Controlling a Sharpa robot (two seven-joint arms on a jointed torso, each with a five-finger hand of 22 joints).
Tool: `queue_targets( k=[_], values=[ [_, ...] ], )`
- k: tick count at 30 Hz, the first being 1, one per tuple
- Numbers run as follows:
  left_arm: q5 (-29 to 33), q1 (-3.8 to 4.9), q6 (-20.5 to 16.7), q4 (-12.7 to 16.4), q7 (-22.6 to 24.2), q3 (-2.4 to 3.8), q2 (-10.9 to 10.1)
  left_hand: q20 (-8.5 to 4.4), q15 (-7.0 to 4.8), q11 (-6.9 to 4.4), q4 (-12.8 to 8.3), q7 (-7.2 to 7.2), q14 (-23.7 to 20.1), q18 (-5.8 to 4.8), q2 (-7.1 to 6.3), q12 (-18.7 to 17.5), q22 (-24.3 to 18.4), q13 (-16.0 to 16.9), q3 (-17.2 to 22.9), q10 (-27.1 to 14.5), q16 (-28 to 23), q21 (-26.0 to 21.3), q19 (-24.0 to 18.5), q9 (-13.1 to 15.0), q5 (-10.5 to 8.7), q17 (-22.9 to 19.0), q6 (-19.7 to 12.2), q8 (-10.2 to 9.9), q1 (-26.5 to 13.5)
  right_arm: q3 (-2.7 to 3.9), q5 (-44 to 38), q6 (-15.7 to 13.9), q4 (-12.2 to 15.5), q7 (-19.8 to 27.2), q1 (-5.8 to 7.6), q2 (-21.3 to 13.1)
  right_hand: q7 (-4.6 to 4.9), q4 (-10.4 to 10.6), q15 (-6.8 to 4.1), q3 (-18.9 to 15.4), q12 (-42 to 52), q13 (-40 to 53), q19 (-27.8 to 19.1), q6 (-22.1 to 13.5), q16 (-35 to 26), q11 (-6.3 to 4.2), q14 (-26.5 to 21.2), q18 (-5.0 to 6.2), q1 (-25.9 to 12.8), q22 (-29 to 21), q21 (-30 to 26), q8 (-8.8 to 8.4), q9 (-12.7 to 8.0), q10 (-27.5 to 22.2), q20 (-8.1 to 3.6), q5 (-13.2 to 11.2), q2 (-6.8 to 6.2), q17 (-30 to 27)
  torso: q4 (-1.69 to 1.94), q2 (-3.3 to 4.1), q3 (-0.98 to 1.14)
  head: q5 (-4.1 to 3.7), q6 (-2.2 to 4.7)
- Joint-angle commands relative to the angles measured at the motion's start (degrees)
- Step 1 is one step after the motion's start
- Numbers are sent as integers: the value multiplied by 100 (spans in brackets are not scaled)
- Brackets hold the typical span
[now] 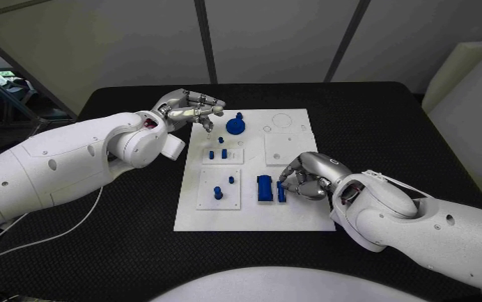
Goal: Assemble the parts on the task board
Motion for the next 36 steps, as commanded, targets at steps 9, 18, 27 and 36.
queue_targets(
  k=[9,18,27,36],
  values=[
    [18,7,71,0,-12,3,5,10,10,1,-2,5,-19,-65,69,35,-7,7,-24,-33,1,-29,23,-8,22,-6,-50,24,6,-5,-195,-450,-82,-52,-2,101,247,126,177,-78,-171,-143,-36,-961,-16,222,556,6,-397,-91,-55,-26,-403,-139,143,-903,-271,1292,5,3,0,-4,6],
    [18,7,75,-3,-17,3,10,10,10,1,-2,5,-19,-65,69,35,-7,7,-24,-33,1,-29,23,-8,22,-6,-50,24,6,-5,-212,-595,-75,-78,-5,92,228,144,168,-107,-96,-100,-32,-875,-14,207,556,9,-411,-90,-56,25,-415,-118,145,-875,-259,1295,-10,-7,6,3,20],
    [18,-2,27,-31,33,3,22,10,10,1,-2,5,-19,-65,69,35,-7,7,-24,-33,2,-29,23,-8,22,-6,-50,24,6,-1,1101,-930,204,1101,-1,-272,198,130,142,-100,-136,-143,-198,-710,-148,179,502,74,-375,-365,-280,120,-430,-166,126,-704,-213,1077,-15,-39,-3,-19,91],
    [372,-25,-353,-78,439,2,81,14,9,-8,10,-8,-40,-69,77,78,-19,15,-44,-15,-2,-47,20,-3,16,-27,-25,59,-5,78,4360,-738,-401,3092,356,-341,243,-16,177,288,-3315,-2574,-2124,-637,-3468,237,-887,605,-112,-3224,-3060,130,-556,-1872,148,-481,-208,-2615,-64,-203,-77,-101,342]
  ],
)
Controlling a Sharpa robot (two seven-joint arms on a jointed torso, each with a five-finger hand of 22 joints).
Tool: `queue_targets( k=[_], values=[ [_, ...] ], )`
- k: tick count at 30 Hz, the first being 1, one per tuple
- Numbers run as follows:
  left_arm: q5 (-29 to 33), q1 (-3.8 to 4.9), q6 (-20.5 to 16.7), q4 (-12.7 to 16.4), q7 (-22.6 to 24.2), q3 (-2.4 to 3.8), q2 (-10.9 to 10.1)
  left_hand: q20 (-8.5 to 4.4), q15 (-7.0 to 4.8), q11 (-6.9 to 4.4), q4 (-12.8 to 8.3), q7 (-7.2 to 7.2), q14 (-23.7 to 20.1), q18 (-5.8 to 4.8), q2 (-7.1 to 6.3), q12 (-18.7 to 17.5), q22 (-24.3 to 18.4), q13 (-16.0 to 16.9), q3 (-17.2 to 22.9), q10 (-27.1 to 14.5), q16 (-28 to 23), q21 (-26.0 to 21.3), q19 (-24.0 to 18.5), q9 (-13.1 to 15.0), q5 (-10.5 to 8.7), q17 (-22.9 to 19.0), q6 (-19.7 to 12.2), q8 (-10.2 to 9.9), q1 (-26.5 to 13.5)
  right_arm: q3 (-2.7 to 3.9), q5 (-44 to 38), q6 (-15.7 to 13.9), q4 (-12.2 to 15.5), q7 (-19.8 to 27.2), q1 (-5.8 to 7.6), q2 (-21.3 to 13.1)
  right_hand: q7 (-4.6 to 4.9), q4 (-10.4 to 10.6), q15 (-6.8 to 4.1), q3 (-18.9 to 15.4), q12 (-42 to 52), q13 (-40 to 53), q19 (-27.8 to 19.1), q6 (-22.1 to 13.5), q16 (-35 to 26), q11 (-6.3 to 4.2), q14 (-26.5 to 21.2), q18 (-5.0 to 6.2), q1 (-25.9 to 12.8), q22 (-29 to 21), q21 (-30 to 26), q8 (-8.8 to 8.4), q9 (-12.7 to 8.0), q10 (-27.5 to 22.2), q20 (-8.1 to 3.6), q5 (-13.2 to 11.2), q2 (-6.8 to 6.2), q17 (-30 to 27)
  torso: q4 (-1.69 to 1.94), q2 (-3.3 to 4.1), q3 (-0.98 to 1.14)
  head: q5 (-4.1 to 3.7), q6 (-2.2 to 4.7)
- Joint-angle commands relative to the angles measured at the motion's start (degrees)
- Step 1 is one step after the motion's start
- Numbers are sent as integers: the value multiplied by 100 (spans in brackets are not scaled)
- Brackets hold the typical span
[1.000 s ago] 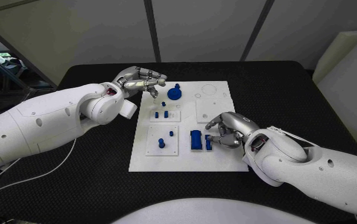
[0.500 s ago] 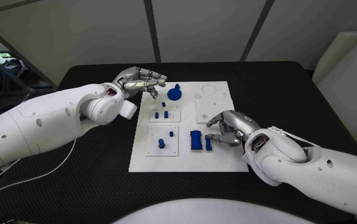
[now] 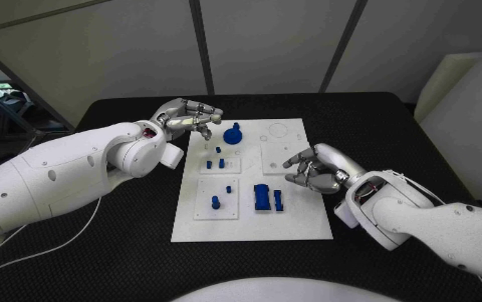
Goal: Assemble the parts on the task board
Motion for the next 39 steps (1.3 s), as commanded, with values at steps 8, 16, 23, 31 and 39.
queue_targets(
  k=[8,16,23,31,39],
  values=[
    [1118,-40,-992,-245,1063,4,179,155,192,39,162,-63,-1173,-125,47,-55,-509,-113,-167,-133,-1286,-901,-1001,-10,16,-679,20,134,-122,114,4064,410,-1920,2409,423,770,217,-37,410,451,-2412,-2742,-808,93,-4156,332,-1124,32,-55,-1341,-1941,-7,-145,-213,343,-132,-137,-2984,-106,-341,-155,-65,519],
    [1897,-87,-1798,-679,1610,5,451,757,712,319,355,-89,-1929,-143,80,-721,-2058,-376,-469,-538,-3532,-2665,-2524,-113,14,-1664,-272,-158,-151,260,4582,797,-3147,2906,478,1534,330,-128,809,400,-3034,-4106,-1257,71,-5921,534,-1874,61,-316,-2415,-3459,-169,-204,-85,869,-3,-116,-4370,-138,-502,-194,-26,783],
    [1736,-123,-1603,-948,1426,5,676,422,475,52,178,-486,-3441,-274,751,-1358,-3776,-736,-1174,-2161,-4520,-3075,-3990,-487,-345,-2556,-1788,-802,-2477,287,4359,663,-3603,2694,481,1893,-17,-395,613,-223,-3591,-4923,-2637,-1662,-6543,289,-3668,-304,-2719,-3155,-4096,-531,-586,-2002,494,-355,149,-5044,-142,-494,-185,42,801],
    [1671,-155,-2022,-561,1527,-67,631,135,316,-130,-332,-652,-4268,-492,751,-1932,-4394,-736,-1424,-3081,-5125,-3075,-4600,-487,-535,-2556,-2715,-802,-3863,200,4778,295,-3194,2863,511,1761,-207,-819,104,-546,-3591,-4923,-3457,-2685,-6543,159,-4738,-402,-4125,-3469,-4339,-531,-586,-3120,246,-567,622,-5299,66,-473,-96,-74,869],
    [1505,-235,-3085,421,1783,-250,518,-104,-176,-669,-332,-1115,-4997,-1114,751,-1932,-4813,-736,-1614,-3887,-5125,-3075,-5104,-487,-708,-2556,-3503,-802,-5022,-33,5909,-698,-2088,3320,592,1405,-381,-819,104,-787,-3591,-4923,-4157,-3504,-6543,-323,-5614,-528,-5250,-3698,-4502,-531,-586,-4016,40,-745,622,-5476,229,-457,-26,-165,922]
  ],
)
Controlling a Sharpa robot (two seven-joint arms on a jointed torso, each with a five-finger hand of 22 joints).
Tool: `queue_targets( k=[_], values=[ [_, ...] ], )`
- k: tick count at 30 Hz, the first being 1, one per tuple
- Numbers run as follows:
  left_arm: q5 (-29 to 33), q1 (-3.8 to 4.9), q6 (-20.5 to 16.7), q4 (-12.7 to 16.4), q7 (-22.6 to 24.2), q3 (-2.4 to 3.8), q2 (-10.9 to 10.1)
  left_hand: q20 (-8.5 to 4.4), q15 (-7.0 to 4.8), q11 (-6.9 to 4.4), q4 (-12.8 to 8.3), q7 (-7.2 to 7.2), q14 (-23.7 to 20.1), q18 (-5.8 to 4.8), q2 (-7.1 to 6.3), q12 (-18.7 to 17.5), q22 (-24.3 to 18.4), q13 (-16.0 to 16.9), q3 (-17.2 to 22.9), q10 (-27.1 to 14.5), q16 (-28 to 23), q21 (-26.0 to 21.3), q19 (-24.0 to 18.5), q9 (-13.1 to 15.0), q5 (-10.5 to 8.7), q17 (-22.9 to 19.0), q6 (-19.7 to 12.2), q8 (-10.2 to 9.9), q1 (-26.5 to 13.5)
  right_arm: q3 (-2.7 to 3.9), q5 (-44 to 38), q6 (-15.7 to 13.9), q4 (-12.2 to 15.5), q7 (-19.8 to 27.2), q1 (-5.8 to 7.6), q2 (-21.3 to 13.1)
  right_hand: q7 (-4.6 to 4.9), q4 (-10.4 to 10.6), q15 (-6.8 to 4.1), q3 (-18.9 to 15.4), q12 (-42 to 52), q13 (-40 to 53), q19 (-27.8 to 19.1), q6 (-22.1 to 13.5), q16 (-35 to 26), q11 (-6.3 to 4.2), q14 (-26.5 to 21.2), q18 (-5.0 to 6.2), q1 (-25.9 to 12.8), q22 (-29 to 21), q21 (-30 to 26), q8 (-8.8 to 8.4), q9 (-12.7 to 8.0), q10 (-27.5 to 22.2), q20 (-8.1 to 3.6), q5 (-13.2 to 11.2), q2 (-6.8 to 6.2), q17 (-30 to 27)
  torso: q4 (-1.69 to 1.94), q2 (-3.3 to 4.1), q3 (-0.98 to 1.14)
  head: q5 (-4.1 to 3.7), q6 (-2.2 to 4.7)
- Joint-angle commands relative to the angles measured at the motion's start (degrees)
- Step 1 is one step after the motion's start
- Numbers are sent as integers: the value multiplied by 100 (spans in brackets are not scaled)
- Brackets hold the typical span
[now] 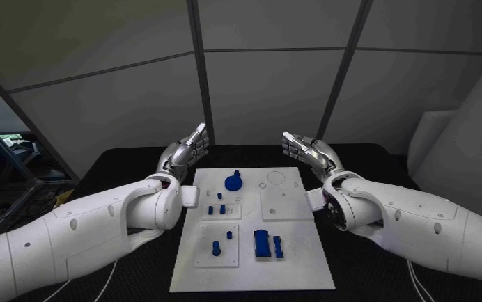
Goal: Assemble the parts on the task board
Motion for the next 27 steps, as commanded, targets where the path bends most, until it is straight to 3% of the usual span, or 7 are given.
queue_targets(
  k=[1,3,4,6,8,11,27],
  values=[
    [-205,-12,-889,318,304,-36,-28,-288,-389,-531,-153,-311,-864,-529,34,-142,-498,-30,-203,-961,-165,-36,-601,-31,-209,-31,-937,-50,-1381,-73,1034,-933,442,499,41,-144,-212,-60,-173,-293,-65,-39,-850,-998,-49,-390,-1066,-198,-1371,-279,-200,-44,-34,-1098,-251,-221,101,-218,76,8,32,-15,7],
    [-229,-24,-1044,461,342,-62,-44,-335,-389,-531,-153,-311,-1002,-529,34,-142,-577,-30,-615,-1114,-165,-36,-691,-31,-625,-31,-1085,-50,-1599,-113,1228,-1103,632,577,55,-205,-243,-60,-173,-336,-65,-39,-972,-1141,-49,-390,-1217,-198,-1569,-318,-614,-44,-34,-1253,-287,-251,101,-246,76,8,32,-15,7],
    [-239,-28,-1104,516,356,-73,-51,-351,-389,-531,-153,-311,-1046,-529,34,-142,-603,-30,-615,-1164,-165,-36,-723,-31,-625,-31,-1131,-50,-1670,-129,1307,-1173,709,609,60,-230,-652,-60,-173,-360,-65,-39,-1041,-1220,-49,-390,-1301,-234,-1677,-341,-614,-44,-34,-1339,-306,-269,101,-665,76,8,32,-15,7],
    [-253,-35,-1193,598,378,-88,-60,-402,-389,-531,-153,-311,-1173,-529,34,-142,-675,-30,-615,-1303,-165,-36,-802,-31,-625,-31,-1268,-50,-1871,-155,1435,-1285,835,661,69,-270,-652,-60,-173,-402,-65,-39,-1166,-1361,-49,-390,-1457,-662,-1876,-381,-614,-44,-34,-1500,-340,-675,101,-665,76,8,32,-15,7],
    [-260,-39,-1240,642,389,-96,-65,-439,-389,-531,-153,-311,-1306,-529,34,-142,-753,-30,-615,-1453,-165,-36,-898,-31,-625,-31,-1410,-50,-2083,-175,1531,-1369,928,699,76,-300,-652,-60,-173,-441,-65,-39,-1289,-1499,-49,-390,-1610,-662,-2075,-421,-614,-44,-34,-1661,-769,-675,101,-665,76,8,32,-15,7],
    [-260,-39,-1241,643,389,-96,-65,-883,-389,-531,-153,-311,-1460,-529,34,-142,-840,-30,-615,-1623,-165,-36,-1004,-31,-625,-31,-1579,-50,-2328,-181,1558,-1393,955,710,78,-309,-652,-60,-173,-488,-65,-39,-1433,-1682,-49,-390,-1799,-662,-2318,-856,-614,-44,-34,-1851,-769,-675,101,-665,76,8,32,-15,7],
    [-260,-39,-1241,643,389,-96,-65,-883,-389,-531,-153,-311,-2031,-529,34,-142,-1524,-30,-615,-2251,-165,-36,-1396,-31,-625,-31,-2197,-50,-3235,-181,1558,-1393,955,710,78,-309,-652,-60,-173,-910,-65,-39,-1997,-2346,-49,-390,-2511,-662,-3227,-856,-614,-44,-34,-2578,-769,-675,101,-665,76,8,32,-15,7]
  ],
)
